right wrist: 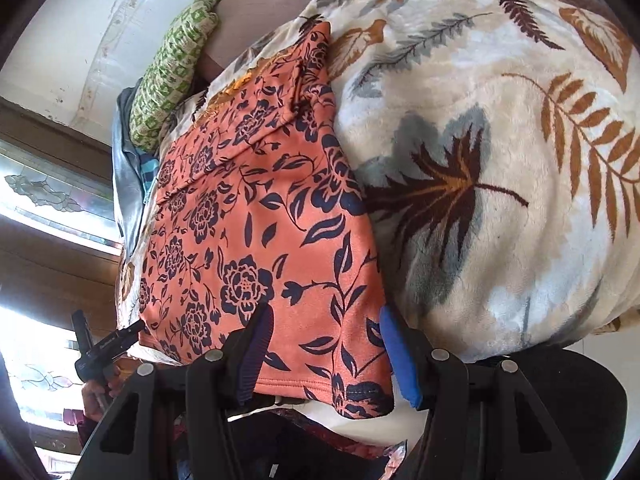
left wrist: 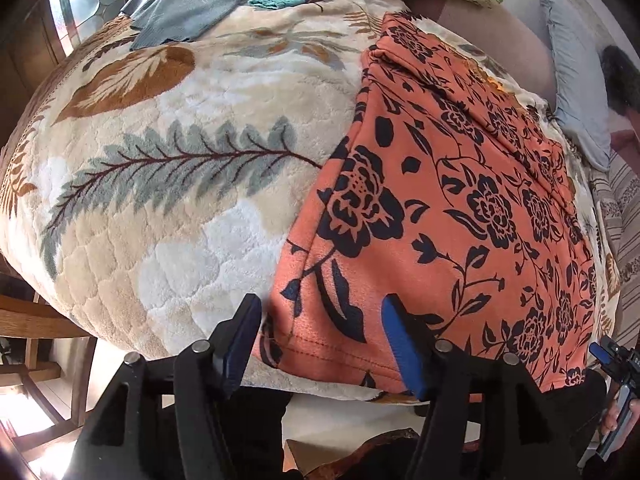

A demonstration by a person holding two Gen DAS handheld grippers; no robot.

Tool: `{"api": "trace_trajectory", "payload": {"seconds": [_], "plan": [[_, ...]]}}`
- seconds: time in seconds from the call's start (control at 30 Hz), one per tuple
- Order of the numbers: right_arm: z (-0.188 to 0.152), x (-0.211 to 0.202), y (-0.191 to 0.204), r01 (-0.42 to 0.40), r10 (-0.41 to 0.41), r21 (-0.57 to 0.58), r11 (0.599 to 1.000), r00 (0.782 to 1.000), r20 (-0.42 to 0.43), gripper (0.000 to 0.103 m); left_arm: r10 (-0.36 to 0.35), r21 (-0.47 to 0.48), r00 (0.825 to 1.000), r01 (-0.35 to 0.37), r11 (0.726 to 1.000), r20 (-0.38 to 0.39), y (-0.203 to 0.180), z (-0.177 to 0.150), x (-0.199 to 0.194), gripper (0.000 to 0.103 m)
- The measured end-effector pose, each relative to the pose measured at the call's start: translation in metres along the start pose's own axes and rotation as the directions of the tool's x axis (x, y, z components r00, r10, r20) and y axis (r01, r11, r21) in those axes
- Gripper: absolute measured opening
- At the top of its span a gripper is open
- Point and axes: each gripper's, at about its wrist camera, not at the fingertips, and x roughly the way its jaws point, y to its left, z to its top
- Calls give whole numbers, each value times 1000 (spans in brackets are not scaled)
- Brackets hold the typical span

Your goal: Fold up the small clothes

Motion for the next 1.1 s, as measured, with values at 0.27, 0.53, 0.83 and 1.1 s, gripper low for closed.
{"api": "trace_trajectory", "payload": {"seconds": [0.27, 0.53, 0.83, 1.1], "plan": [[-15, 41, 9, 180, -189, -87, 980, 976, -112, 33, -18, 11, 1000, 18, 1000, -1, 4, -2, -1, 9], [-13, 9, 27, 69, -83, -127, 990, 990, -116, 4, -132, 9, 990, 132, 991, 42, 3, 8, -33, 7], [40, -61, 49, -307, 310, -47, 950, 949, 66, 4, -273, 11, 956, 274, 962, 103, -4, 52, -80, 7], [134, -54, 53, -410, 395, 28, 912, 893, 216, 4, -307, -3, 942, 310, 951, 137, -23, 151, -84, 7]]}}
